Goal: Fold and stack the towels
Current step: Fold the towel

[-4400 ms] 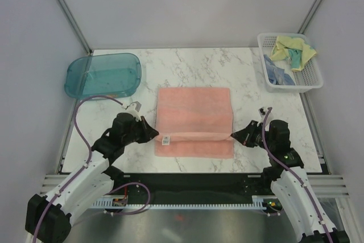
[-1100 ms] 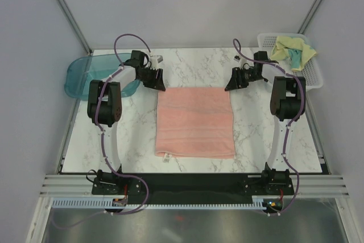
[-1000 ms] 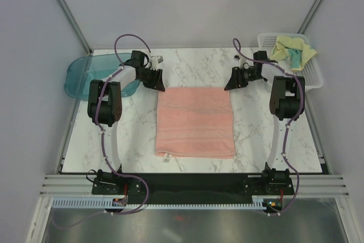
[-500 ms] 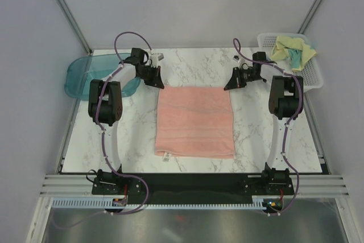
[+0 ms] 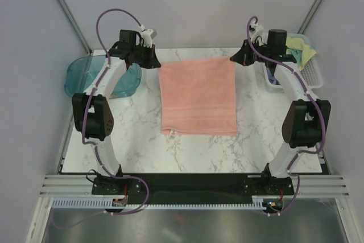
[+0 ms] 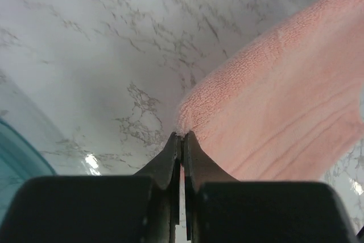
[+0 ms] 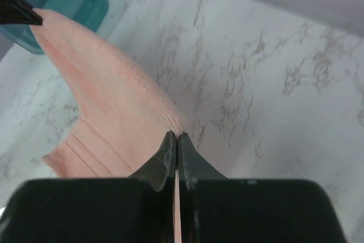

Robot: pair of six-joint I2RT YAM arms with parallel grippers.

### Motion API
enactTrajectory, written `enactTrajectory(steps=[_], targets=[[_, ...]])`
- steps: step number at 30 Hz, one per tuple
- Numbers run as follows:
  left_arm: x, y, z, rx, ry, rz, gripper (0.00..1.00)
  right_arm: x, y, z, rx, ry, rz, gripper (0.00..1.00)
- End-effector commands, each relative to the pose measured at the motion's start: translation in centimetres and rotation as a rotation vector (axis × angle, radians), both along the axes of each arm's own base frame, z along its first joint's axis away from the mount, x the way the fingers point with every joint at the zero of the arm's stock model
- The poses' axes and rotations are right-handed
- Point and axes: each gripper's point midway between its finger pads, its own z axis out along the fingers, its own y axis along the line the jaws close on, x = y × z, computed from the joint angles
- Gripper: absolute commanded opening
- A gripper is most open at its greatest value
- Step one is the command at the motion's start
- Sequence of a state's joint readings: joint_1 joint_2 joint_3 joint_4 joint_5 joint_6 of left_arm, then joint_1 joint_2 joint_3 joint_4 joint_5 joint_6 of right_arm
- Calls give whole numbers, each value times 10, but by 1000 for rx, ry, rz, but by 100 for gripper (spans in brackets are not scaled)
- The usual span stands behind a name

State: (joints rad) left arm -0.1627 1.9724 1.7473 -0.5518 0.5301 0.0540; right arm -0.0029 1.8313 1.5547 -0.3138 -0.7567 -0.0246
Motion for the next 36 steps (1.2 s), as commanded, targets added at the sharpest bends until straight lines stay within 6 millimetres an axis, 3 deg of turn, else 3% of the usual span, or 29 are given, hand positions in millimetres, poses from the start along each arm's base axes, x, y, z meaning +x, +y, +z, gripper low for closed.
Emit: enactTrajectory(steps=[1, 2, 8, 10, 11, 13, 14, 16, 17, 18, 22, 24, 27, 30, 31, 33, 34, 35, 36], targets=[[-8, 7, 106, -5, -236, 87, 2, 3, -3, 85, 58, -230, -75, 0], [-12, 9, 113, 1, -250, 101, 2, -5, -3, 107, 71, -267, -84, 0], [-48, 10, 172, 11, -391, 128, 2, -48, -2, 178, 102, -409, -83, 0], [-63, 2, 178, 13, -411, 110, 2, -62, 0, 185, 111, -421, -80, 0], [-76, 2, 193, 9, -451, 103, 2, -77, 0, 199, 116, -456, -74, 0], [-92, -4, 195, 19, -468, 91, 2, -95, 3, 202, 124, -462, -60, 0], [-106, -2, 209, 5, -501, 92, 2, -112, 3, 217, 128, -502, -56, 0], [-122, -3, 215, -6, -516, 92, 2, -130, 4, 220, 131, -509, -47, 0], [-130, -3, 219, -18, -518, 95, 2, -149, 5, 233, 131, -548, -43, 0], [-147, 0, 235, -41, -553, 96, 2, -158, 5, 236, 132, -556, -41, 0], [-183, 0, 254, -96, -552, 87, 2, -207, 7, 257, 146, -600, -29, 0], [-192, 1, 255, -105, -528, 91, 2, -215, 6, 259, 149, -606, -35, 0], [-184, 2, 240, -79, -486, 113, 2, -211, 7, 251, 167, -568, -42, 0], [-160, 3, 216, -20, -438, 154, 2, -181, 7, 225, 171, -481, -54, 0], [-143, -1, 196, 19, -400, 154, 2, -164, 7, 210, 173, -438, -58, 0], [-118, 1, 182, 62, -387, 192, 2, -142, 7, 193, 193, -406, -68, 0], [-96, -4, 152, 102, -324, 188, 2, -124, 8, 173, 203, -358, -68, 0], [-84, -6, 152, 101, -324, 193, 2, -113, 10, 160, 212, -328, -63, 0], [-68, -4, 139, 113, -294, 203, 2, -101, 10, 158, 227, -346, -66, 0]])
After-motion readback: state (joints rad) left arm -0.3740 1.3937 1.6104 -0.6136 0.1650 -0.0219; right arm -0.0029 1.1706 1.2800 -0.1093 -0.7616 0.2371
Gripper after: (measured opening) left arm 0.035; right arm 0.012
